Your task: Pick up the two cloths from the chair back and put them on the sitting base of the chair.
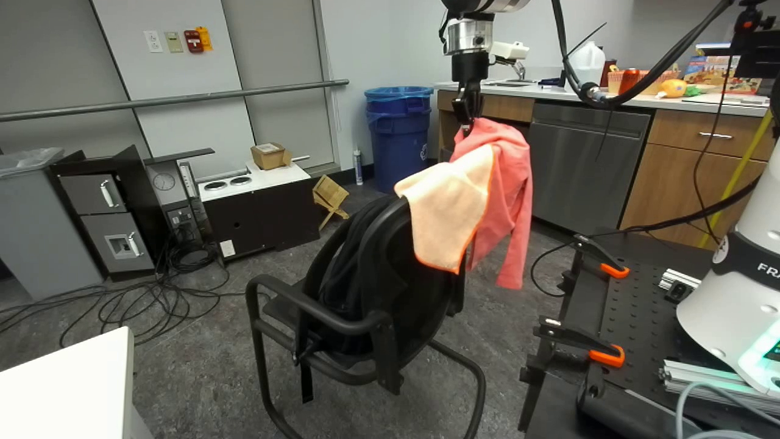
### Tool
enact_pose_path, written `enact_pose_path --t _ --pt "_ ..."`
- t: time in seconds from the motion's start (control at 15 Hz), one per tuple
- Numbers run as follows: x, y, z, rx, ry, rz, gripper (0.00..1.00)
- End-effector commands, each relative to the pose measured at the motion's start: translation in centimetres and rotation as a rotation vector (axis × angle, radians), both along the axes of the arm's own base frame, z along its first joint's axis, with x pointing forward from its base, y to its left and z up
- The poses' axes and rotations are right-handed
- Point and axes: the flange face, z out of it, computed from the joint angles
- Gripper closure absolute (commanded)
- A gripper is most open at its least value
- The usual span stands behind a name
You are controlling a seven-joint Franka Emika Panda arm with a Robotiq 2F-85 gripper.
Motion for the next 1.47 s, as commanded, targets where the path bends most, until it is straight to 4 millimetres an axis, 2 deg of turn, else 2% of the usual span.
enact_pose_path --t 0.0,0.13,0.4,0.87,0.93,1.13,1.4 --pt "1.5 -0.6 3.2 -0.009 -0.062 0.018 0.98" --pt "2.7 -0.4 4.9 -0.033 -0.107 0.025 0.98" --pt "5.5 1.5 9.3 -0.060 -0.255 0.039 0.98" --pt "9.6 5.9 19.4 -0.169 -0.633 0.057 0.98" --pt "10.1 6.1 21.4 -0.182 -0.690 0.049 0.98" --pt "10.9 6.4 25.6 -0.208 -0.850 -0.002 0.98" --pt "11.6 6.2 29.4 -0.232 -1.057 -0.090 0.98"
